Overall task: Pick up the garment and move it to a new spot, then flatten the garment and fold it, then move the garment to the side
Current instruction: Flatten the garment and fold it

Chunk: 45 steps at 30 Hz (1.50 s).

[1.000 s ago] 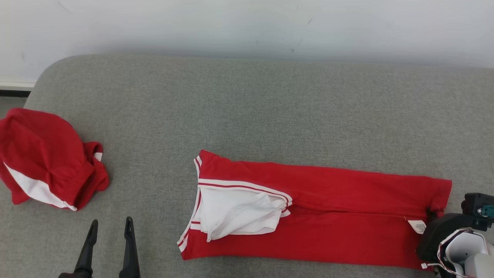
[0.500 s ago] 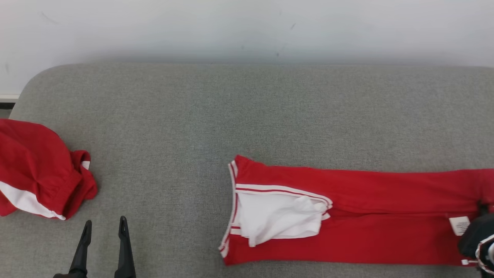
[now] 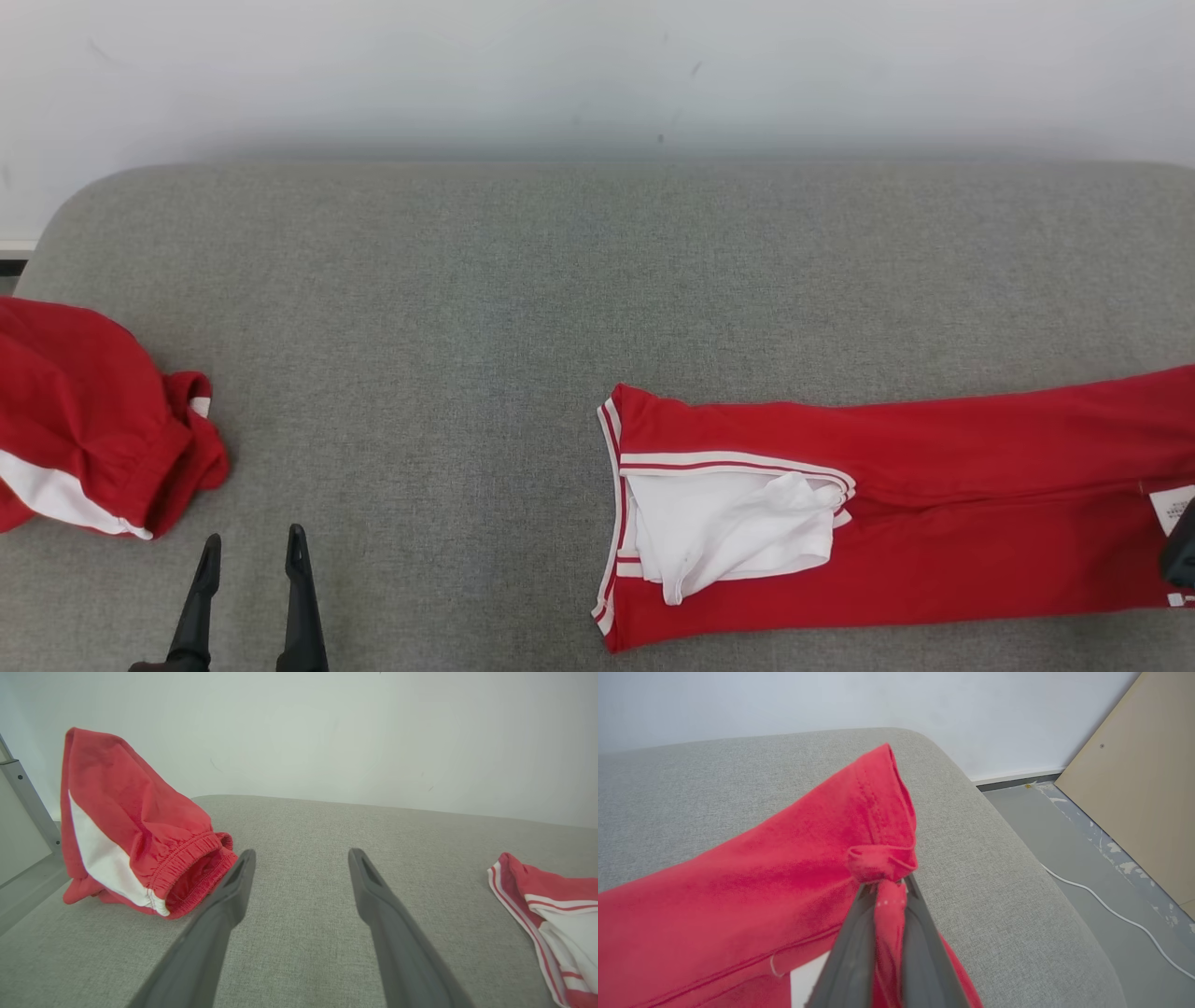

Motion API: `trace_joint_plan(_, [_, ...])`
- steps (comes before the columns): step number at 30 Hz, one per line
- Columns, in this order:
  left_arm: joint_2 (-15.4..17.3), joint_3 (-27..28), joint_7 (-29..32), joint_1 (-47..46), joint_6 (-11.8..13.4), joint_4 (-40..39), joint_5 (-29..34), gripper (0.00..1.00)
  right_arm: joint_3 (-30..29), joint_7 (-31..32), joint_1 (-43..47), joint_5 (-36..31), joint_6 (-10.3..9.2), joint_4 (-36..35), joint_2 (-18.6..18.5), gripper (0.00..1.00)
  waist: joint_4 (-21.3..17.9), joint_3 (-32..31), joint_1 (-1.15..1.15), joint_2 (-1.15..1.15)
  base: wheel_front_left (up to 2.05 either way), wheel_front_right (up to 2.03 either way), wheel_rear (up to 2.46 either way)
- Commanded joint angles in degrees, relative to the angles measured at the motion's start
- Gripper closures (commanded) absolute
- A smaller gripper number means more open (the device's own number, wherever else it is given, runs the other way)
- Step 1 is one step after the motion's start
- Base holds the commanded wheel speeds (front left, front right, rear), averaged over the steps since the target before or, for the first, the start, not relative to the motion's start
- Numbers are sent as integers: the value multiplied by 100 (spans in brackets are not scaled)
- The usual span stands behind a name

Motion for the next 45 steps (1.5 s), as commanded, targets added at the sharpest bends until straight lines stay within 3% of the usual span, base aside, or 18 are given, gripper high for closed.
trace_joint_plan(1, [-10,-4,-14,23,6,11,-2,0,45,15,67,8,-17,-53,11,100,1,-19,-1,-1,0,0,0])
trace_joint_plan(6, [-9,-27,-14,81,51,20,-52,0,530,190,298,229,-17,-440,268,100,-15,-98,-1,-1,0,0,0])
trace_joint_plan(15, [-9,-84,-14,140,96,48,-129,0,2045,561,714,805,-16,-1280,587,100,-68,-210,-1,-1,0,0,0])
trace_joint_plan(28, [-9,-187,-15,181,141,76,-240,0,4210,844,303,1362,-16,-1226,738,100,154,-353,-1,-1,0,0,0])
trace_joint_plan(35, [-9,-259,-15,217,157,66,-287,0,4827,921,-5,1696,-16,-853,835,100,377,-376,-1,-1,0,0,0])
trace_joint_plan(45, [-9,-353,-15,175,196,73,-338,0,4817,755,-338,1735,-16,-33,902,100,650,-286,-1,-1,0,0,0])
